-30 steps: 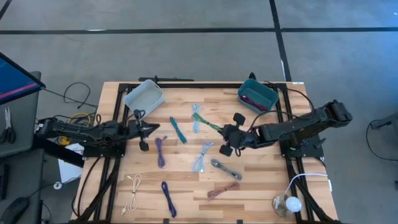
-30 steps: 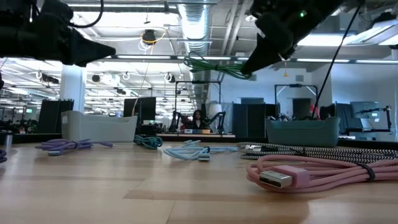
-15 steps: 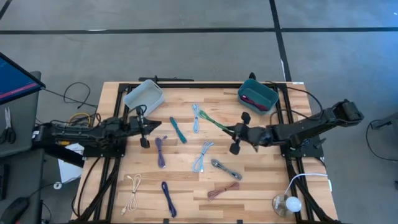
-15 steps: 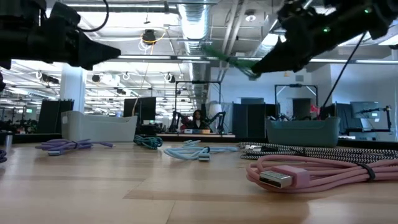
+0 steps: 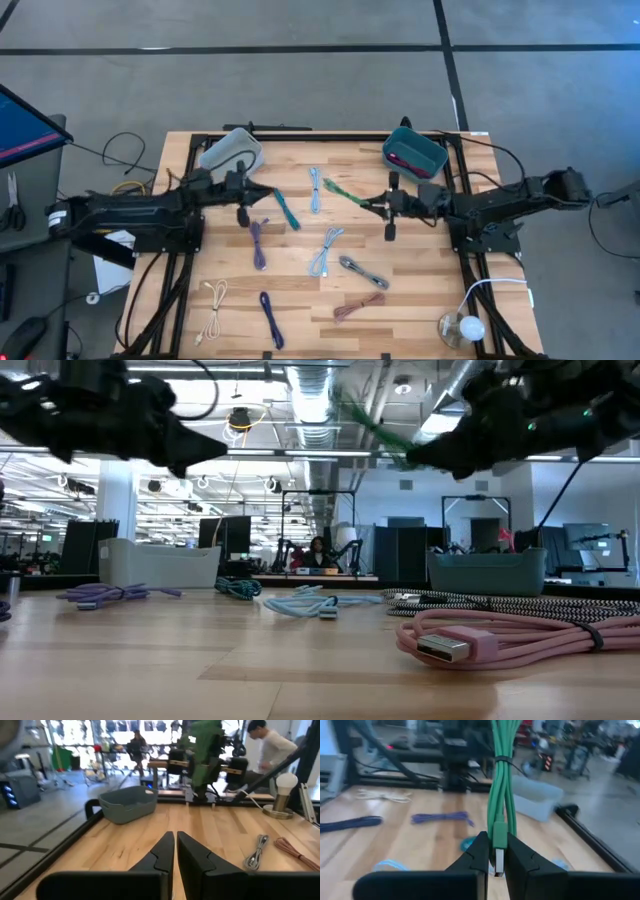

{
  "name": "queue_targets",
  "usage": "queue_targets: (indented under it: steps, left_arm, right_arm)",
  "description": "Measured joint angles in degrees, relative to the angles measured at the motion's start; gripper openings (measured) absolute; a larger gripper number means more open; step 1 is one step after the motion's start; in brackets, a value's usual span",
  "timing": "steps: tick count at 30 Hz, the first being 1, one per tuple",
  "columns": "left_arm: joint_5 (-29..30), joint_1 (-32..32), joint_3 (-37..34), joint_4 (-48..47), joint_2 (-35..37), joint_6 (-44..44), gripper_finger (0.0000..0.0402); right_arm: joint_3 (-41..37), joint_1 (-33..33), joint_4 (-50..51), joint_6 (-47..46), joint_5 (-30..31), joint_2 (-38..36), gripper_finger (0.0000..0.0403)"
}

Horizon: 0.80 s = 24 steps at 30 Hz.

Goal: Pick & Place USB Port
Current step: Put the green charger cable into the white bin

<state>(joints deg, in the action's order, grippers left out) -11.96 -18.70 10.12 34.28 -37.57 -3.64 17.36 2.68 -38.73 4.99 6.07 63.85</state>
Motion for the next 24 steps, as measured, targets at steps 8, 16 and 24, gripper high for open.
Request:
queue_targets:
  steps: [8, 16, 24]
  left_arm:
    - [-5.66, -2.92, 8.07, 15.33, -21.50, -0.41, 0.0032]
    - [-6.06, -2.95, 13.80, 20.40, -32.85, 1.28, 0.0087]
    - [-13.11, -2.02, 17.46, 21.71, -34.52, 3.94, 0.0131]
  right_arm:
    - [0.01, 4.50, -5.63, -0.24, -3.58, 5.42, 0.0022]
    - [0.03, 5.40, -12.25, -1.90, -6.32, 11.53, 0.0022]
    - [1.87, 5.94, -15.33, -3.37, -6.30, 17.25, 0.0022]
